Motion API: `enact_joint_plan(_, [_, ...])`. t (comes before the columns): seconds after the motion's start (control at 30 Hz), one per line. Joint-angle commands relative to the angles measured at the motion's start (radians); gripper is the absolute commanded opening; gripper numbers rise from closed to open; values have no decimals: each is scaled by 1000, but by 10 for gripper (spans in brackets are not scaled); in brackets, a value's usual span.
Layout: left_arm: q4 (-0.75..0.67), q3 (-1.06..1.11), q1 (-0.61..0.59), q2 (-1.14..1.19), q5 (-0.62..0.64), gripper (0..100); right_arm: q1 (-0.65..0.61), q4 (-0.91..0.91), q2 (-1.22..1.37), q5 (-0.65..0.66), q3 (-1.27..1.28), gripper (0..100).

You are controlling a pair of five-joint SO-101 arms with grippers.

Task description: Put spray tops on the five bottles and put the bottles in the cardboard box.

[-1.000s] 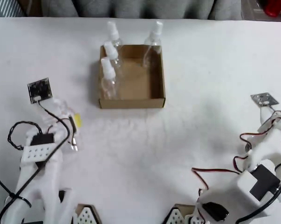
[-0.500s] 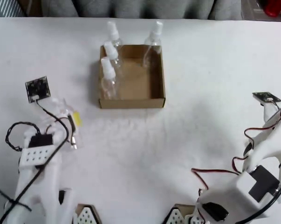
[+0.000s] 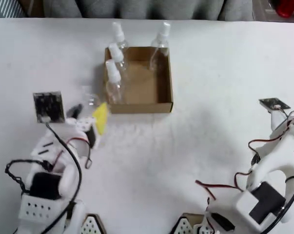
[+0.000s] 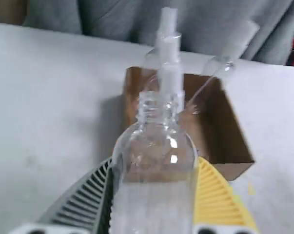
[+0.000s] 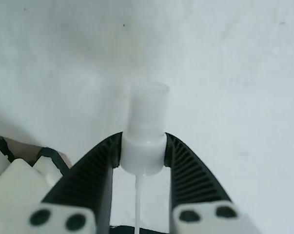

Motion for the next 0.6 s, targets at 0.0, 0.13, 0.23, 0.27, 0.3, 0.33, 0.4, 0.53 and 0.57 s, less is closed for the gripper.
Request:
enact_joint_plan(0.0, [-98, -44, 134, -67, -8, 20, -22, -13, -116, -98, -5, 16])
enact_joint_plan(0.13, [-307, 26, 206, -91, -8, 20, -28, -13, -239, -158, 51, 16])
enact_joint_plan(0.23, [-414, 98, 239, -105, -9, 20, -51, -16, -340, -157, 129, 16])
enact_joint_plan(0.27, [-436, 118, 245, -110, -9, 20, -61, -28, -371, -163, 149, 16])
enact_joint_plan(0.3, [-448, 138, 248, -114, -9, 20, -70, -41, -403, -166, 161, 16])
enact_joint_plan(0.33, [-459, 157, 248, -117, -9, 20, -77, -53, -432, -176, 169, 16])
enact_joint_plan(0.4, [-462, 186, 248, -127, -8, 20, -97, -77, -478, -244, 169, 16])
enact_joint_plan(0.53, [-462, 241, 248, -154, -8, 20, -188, -111, -553, -381, 169, 18])
enact_joint_plan(0.57, [-462, 258, 248, -163, -8, 20, -219, -104, -565, -400, 172, 18])
